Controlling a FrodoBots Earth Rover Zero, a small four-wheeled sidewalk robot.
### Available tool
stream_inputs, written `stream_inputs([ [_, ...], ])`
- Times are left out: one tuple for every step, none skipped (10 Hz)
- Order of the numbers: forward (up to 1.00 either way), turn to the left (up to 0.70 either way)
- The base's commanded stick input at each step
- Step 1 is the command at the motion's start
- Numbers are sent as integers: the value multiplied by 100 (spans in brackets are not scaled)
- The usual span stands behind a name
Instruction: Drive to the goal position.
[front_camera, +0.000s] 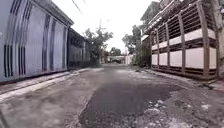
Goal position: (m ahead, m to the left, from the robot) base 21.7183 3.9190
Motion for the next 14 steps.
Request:
stream_inputs([
  [100,0],
  [100,0],
  [100,0],
  [100,0],
  [100,0],
  [100,0],
  [100,0],
  [100,0],
  [100,0],
  [100,0],
  [100,0],
  [100,0],
  [100,0],
  [100,0],
])
